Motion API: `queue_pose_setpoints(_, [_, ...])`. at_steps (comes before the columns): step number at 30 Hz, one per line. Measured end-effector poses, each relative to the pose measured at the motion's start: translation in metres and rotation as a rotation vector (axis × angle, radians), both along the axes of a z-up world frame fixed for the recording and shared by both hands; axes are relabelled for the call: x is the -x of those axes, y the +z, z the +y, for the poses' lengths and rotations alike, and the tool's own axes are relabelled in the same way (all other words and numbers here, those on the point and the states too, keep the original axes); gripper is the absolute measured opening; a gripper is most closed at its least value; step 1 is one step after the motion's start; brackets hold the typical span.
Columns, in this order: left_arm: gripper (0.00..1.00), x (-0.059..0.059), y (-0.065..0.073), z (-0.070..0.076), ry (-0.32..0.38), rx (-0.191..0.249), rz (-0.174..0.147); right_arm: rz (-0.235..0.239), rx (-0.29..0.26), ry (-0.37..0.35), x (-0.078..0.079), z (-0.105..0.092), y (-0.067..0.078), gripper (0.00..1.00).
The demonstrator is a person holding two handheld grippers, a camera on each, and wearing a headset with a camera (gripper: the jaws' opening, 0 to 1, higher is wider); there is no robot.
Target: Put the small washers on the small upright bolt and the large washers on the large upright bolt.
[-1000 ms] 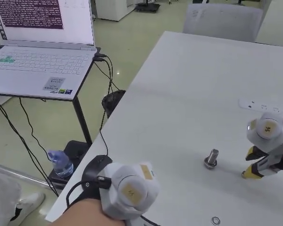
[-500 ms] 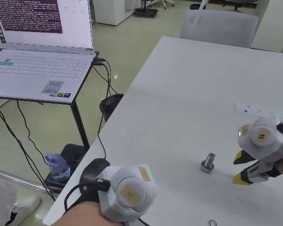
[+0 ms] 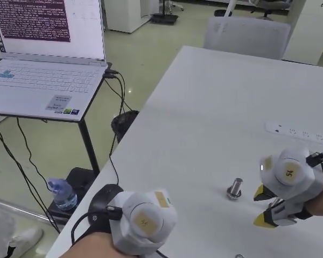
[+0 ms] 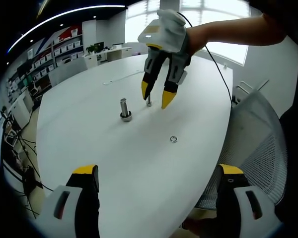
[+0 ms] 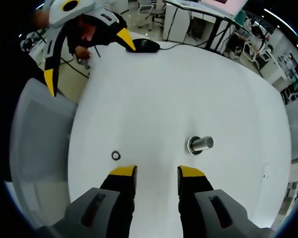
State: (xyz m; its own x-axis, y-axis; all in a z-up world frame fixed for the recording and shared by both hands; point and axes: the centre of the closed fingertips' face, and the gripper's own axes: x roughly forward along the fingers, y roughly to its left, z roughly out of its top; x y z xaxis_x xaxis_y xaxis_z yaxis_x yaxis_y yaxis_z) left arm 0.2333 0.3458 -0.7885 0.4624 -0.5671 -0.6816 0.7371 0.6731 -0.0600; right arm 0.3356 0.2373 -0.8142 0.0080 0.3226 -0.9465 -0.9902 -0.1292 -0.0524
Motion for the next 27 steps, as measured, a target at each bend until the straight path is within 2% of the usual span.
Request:
queue_pose_setpoints(9, [0.99,0.002,0.001,-0.001,-0.005,-0.005,-0.007,0.03,0.0,0.015,0.03,0.001,-0.01,0.34])
queue_pose_setpoints(14, [0.99,0.004,0.004,-0.003,-0.009,0.011,-0.008,0.036,-0.002,0.017,0.04,0.0,-0.014,0.34])
queue_pose_setpoints(27, [0.97,0.008,0.002,-0.003,-0.022,-0.016,-0.019,0.041,0.012,0.048,0.063,-0.004,-0.038,0.33])
